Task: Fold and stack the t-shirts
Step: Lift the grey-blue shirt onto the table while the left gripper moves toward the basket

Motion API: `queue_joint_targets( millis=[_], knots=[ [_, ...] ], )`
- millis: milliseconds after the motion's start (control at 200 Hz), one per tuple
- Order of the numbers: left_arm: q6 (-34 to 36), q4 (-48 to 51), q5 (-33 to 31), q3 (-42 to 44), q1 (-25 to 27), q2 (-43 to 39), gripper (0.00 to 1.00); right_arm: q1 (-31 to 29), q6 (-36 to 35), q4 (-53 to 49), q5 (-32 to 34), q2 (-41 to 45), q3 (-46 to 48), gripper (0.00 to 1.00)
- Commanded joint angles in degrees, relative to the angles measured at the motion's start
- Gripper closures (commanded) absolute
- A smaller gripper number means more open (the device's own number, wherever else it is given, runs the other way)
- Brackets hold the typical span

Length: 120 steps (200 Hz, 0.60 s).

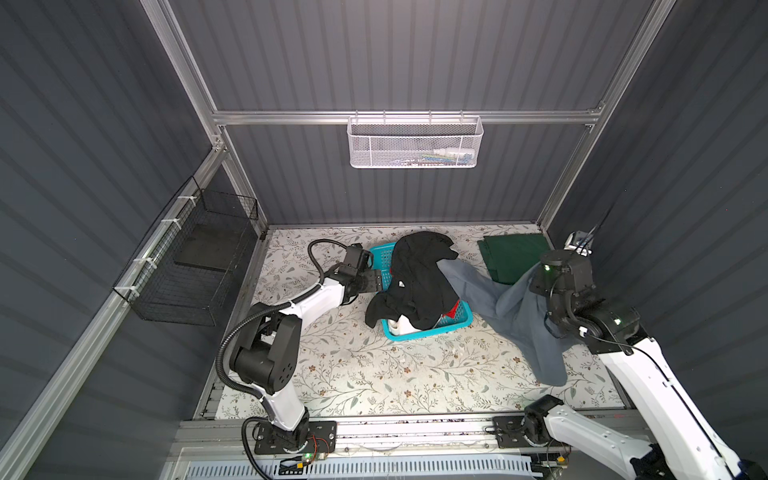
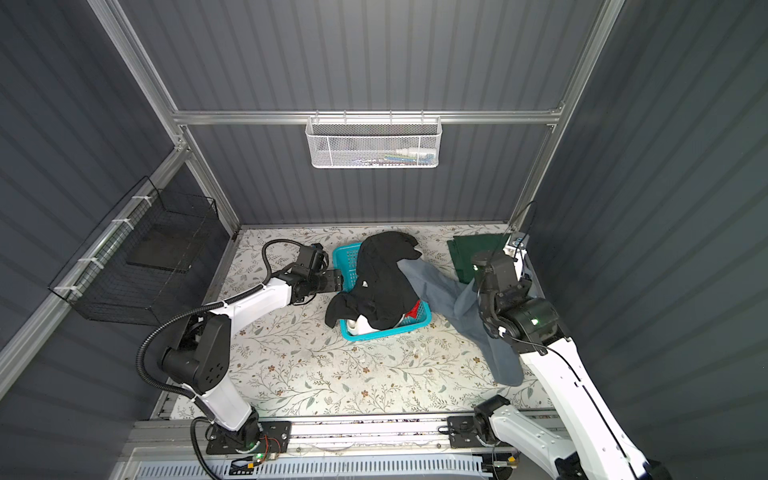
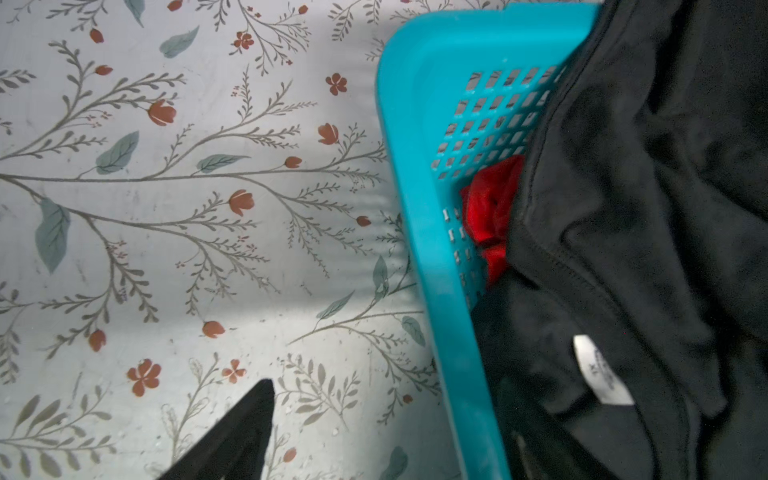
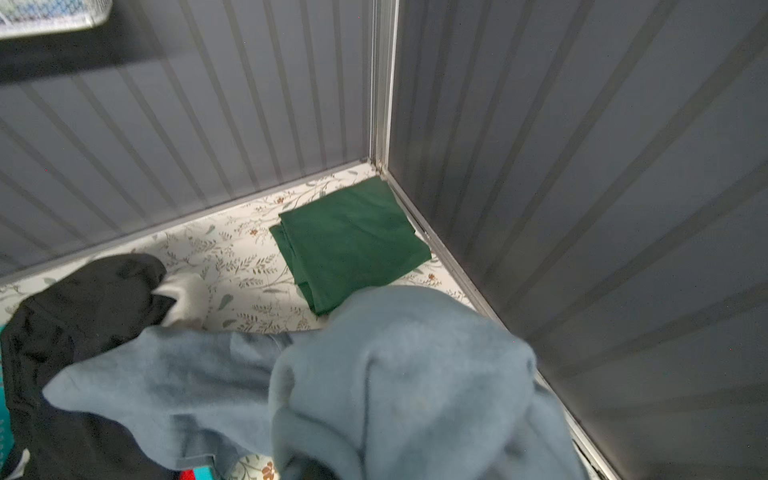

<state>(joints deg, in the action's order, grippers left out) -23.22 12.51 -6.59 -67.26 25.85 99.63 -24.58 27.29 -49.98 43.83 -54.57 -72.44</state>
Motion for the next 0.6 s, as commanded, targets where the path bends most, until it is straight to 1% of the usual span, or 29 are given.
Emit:
queue_joint_targets(
  millis=[0,40,85,130,180,245,280,470,515,595],
  knots=[
    [2.1,3.4,-3.2,-3.7,-0.4,3.5,0.32,0.1,1.6,2.0,-1.0,3.2,0.6,1.0],
    [2.3,4.6,-3.5,-5.5,-0.4,5.1,0.37,0.1,1.4,1.8,-0.4,3.7,0.7,1.0],
    [2.1,6.8,-4.5,-7.9,-0.4,7.2,0.38,0.5,1.2,1.3,0.2,4.2,0.6,1.0],
    [2.0,9.2,-6.0,-10.4,-0.4,9.1,0.45,1.1,0.8,1.1,0.3,4.6,0.6,1.0],
    [2.4,11.5,-8.2,-12.9,-0.5,10.8,0.54,1.7,0.5,0.5,0.4,5.2,0.6,1.0],
    [2.5,13.6,-11.6,-16.1,-1.1,12.1,0.73,2.6,0.3,-0.3,0.8,5.9,0.7,1.0],
    [2.4,14.1,-12.7,-16.7,-1.7,12.4,0.79,3.4,0.2,-0.8,0.9,6.2,0.9,1.0],
    [1.3,14.9,-11.8,-16.3,-8.3,11.0,0.79,7.5,0.0,-3.1,1.2,8.5,1.6,1.0],
    [1.3,15.2,-12.3,-16.0,-9.8,10.5,0.81,8.3,0.2,-3.3,1.6,9.0,1.6,1.0],
    [1.7,15.3,-15.3,-15.7,-12.0,9.8,0.83,9.3,0.1,-2.9,0.8,9.6,2.0,1.0]
  ],
)
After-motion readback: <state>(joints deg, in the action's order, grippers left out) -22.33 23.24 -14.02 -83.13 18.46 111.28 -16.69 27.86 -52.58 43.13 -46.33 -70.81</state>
